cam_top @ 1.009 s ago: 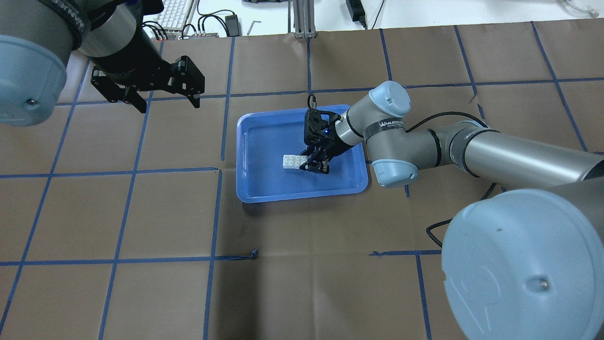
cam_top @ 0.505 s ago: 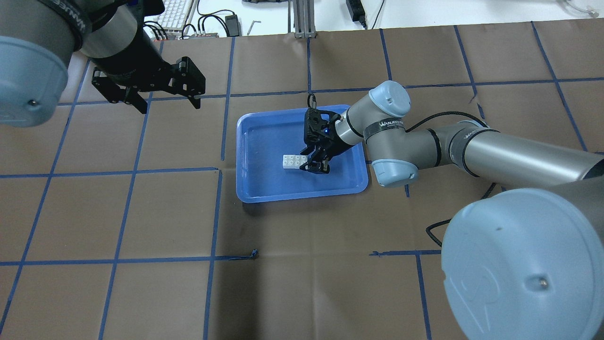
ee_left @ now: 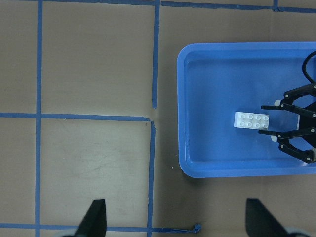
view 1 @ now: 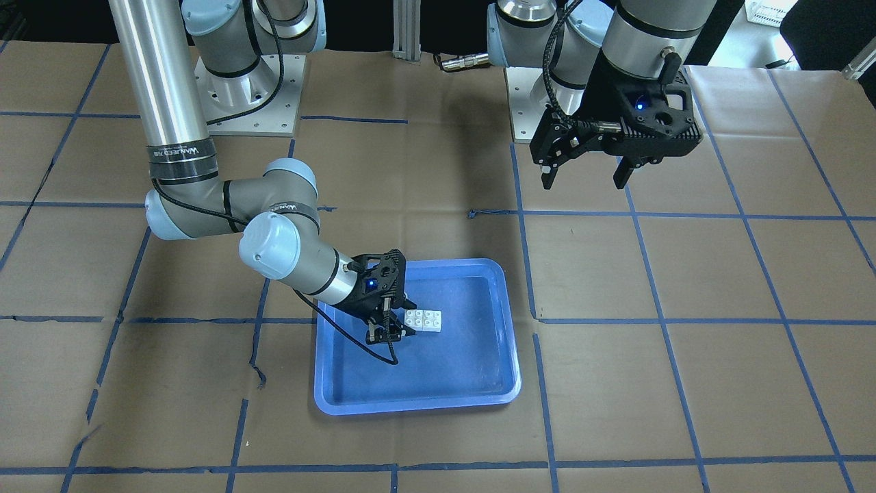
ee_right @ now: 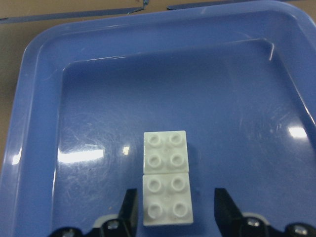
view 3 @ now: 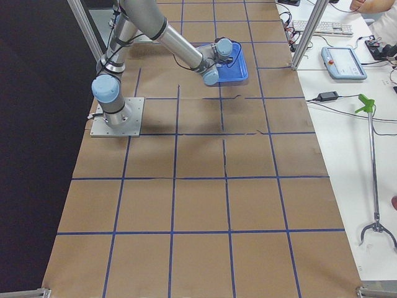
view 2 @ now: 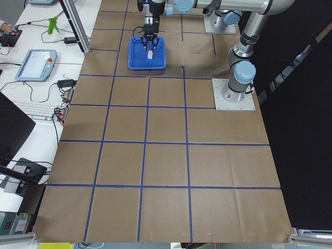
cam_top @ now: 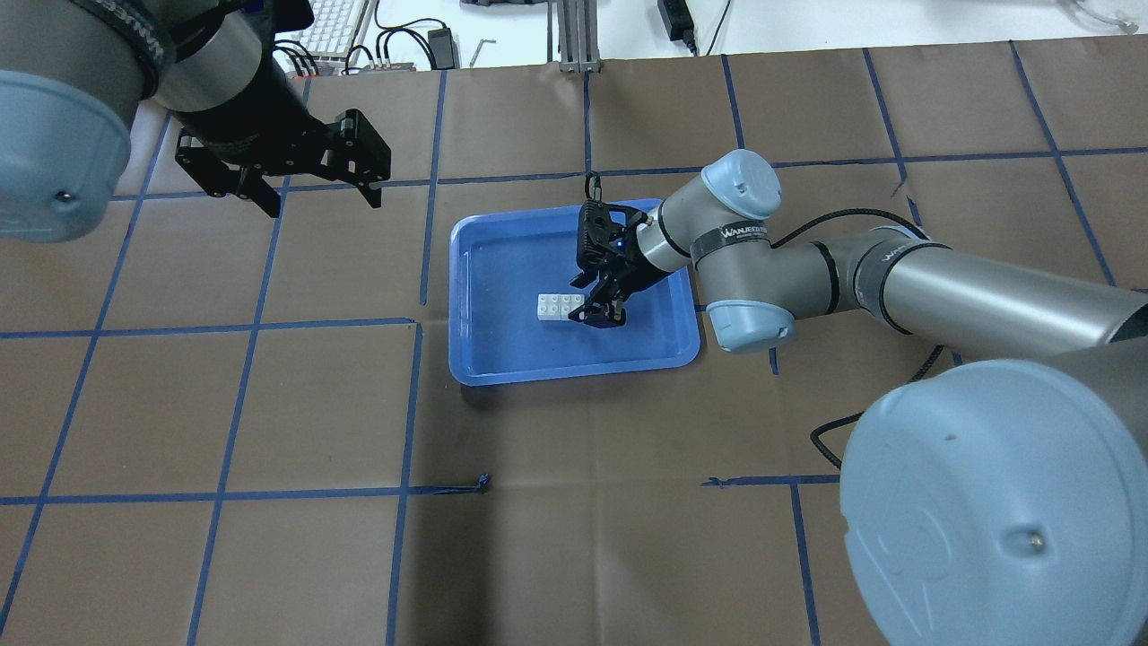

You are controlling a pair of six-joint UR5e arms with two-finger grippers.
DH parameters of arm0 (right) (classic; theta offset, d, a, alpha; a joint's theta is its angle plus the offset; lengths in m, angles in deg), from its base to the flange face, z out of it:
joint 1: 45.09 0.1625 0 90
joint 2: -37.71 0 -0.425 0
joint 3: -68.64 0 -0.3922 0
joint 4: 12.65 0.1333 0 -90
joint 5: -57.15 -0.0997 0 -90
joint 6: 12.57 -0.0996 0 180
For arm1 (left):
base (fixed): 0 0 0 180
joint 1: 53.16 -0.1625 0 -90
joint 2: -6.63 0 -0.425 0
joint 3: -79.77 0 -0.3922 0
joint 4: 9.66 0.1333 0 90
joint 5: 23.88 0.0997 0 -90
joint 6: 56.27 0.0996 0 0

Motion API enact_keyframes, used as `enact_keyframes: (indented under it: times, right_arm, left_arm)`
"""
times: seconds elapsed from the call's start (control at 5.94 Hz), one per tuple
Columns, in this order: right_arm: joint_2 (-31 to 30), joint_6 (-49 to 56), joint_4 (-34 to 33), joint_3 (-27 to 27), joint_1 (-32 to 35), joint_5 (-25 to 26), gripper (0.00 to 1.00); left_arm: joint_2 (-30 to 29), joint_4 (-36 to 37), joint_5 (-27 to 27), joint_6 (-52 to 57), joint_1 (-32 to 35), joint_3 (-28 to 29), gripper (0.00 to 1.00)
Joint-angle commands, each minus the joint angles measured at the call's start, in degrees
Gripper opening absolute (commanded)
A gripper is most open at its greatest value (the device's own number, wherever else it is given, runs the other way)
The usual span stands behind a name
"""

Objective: Assemble white blocks and place on blue tray

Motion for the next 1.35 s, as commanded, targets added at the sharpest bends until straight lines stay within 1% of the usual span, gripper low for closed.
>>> enact_keyframes:
  times: [0.0, 0.17, 0.34, 0.5, 0.67, 0.84, 1.01, 1.18]
  right_arm:
    - [-2.34, -6.8, 0.06, -0.3, -0.13, 1.24, 1.0]
    - [-4.97, -10.93, 1.36, -1.0, -0.3, 3.94, 1.0]
    - [-7.09, -14.98, 5.03, -2.31, -0.91, 8.32, 1.0]
    - [-10.24, -15.54, 14.03, -5.02, -1.61, 12.37, 1.0]
    - [-12.54, -16.42, 24.74, -9.92, -2.66, 17.19, 1.0]
    - [-13.26, -20.6, 32.41, -14.58, -4.07, 20.55, 1.0]
    - [-14.31, -23.51, 38.32, -18.11, -6.17, 23.19, 1.0]
    - [-17.88, -31.11, 44.56, -19.19, -7.93, 26.18, 1.0]
  left_arm:
    - [0.0, 0.02, 0.0, -0.06, 0.01, -0.02, 0.99]
    - [0.0, 0.02, 0.0, -0.06, -0.08, -0.02, 0.99]
    - [0.0, 0.02, 0.0, -0.06, 0.0, -0.02, 0.99]
    - [0.0, 0.02, 0.0, -0.06, 0.01, -0.02, 0.99]
    - [0.0, 0.02, 0.0, -0.06, 0.01, -0.02, 0.99]
    - [0.0, 0.02, 0.0, -0.06, 0.01, -0.02, 0.99]
    - [0.0, 0.02, 0.0, -0.06, 0.01, -0.02, 0.99]
    - [0.0, 0.02, 0.0, -0.06, 0.01, -0.02, 0.99]
